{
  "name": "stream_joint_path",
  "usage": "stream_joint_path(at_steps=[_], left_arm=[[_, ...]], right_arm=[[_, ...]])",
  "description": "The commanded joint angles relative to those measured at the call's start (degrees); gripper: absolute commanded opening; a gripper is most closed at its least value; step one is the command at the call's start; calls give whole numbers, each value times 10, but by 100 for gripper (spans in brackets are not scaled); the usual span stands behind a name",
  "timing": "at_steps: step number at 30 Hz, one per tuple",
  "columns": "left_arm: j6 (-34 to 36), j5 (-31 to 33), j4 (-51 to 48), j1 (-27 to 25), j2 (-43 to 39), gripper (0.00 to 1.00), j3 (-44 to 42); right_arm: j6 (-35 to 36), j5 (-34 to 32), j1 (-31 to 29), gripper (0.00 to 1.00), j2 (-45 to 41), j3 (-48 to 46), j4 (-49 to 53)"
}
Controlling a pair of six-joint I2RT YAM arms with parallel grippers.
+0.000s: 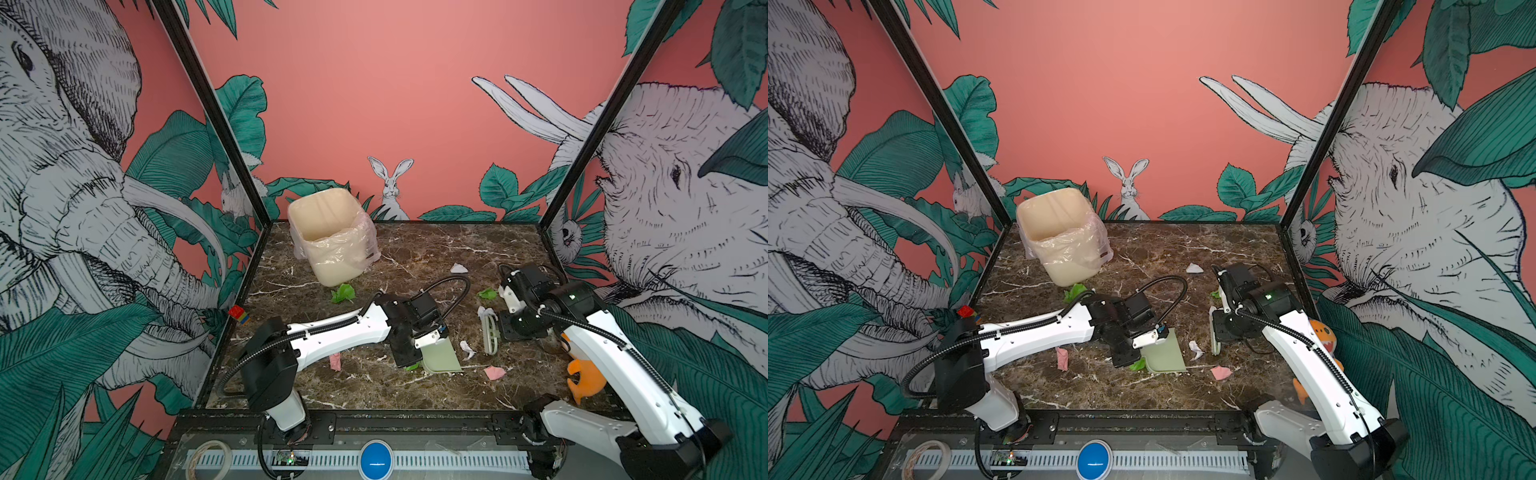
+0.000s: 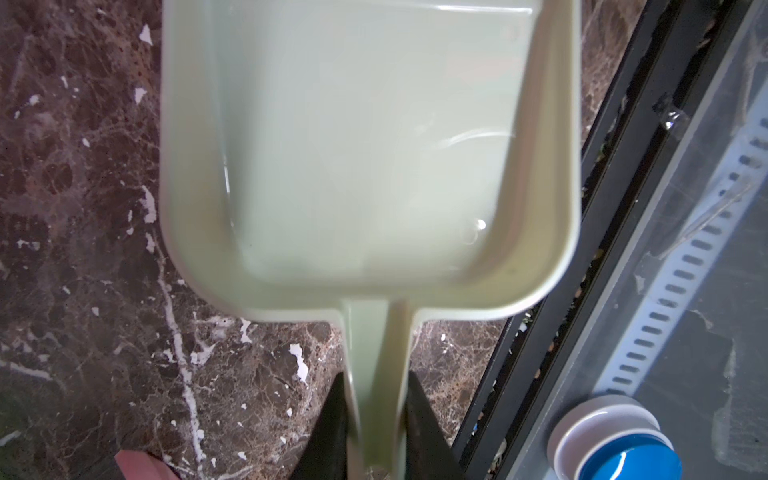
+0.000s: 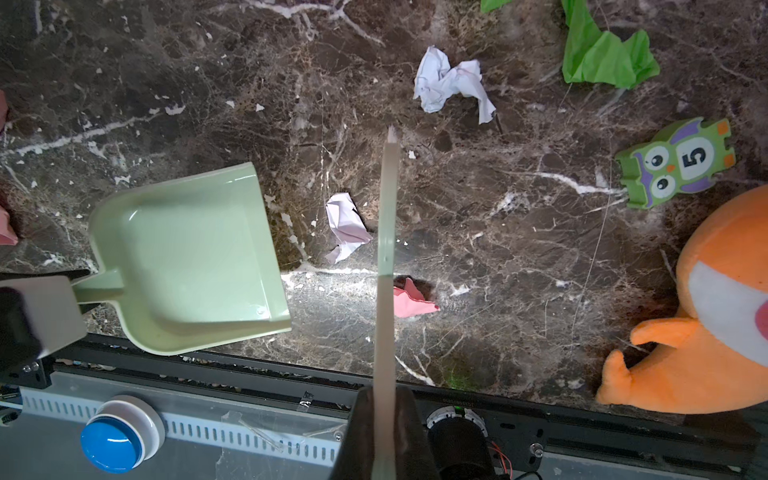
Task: Sweep away the paper scraps from the table
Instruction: 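Carry the dustpan toward the table center and set it down with the left gripper, then sweep scraps toward the dustpan with the right gripper's brush while the left holds it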
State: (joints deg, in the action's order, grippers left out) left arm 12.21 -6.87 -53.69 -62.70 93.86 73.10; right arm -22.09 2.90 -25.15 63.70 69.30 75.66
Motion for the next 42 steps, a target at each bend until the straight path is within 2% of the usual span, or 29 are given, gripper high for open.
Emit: stream_joint_path(at_steps=[1, 9, 19, 36, 42], left_arm=[[15, -17, 2, -2, 3, 7, 17], [7, -26, 12, -2, 21, 7, 20], [4, -26, 8, -2, 37, 6, 34], [-10, -23, 43, -2, 52, 5, 17], [-12, -21, 70, -2, 46, 5, -17]], right_arm=[[30, 15, -3, 0, 11, 8, 5], [59, 12, -3, 0, 33, 13, 17], [47, 17, -3, 0, 43, -3, 0], [69, 15, -3, 0, 121, 47, 18], [74, 15, -4, 0, 142, 74, 29]])
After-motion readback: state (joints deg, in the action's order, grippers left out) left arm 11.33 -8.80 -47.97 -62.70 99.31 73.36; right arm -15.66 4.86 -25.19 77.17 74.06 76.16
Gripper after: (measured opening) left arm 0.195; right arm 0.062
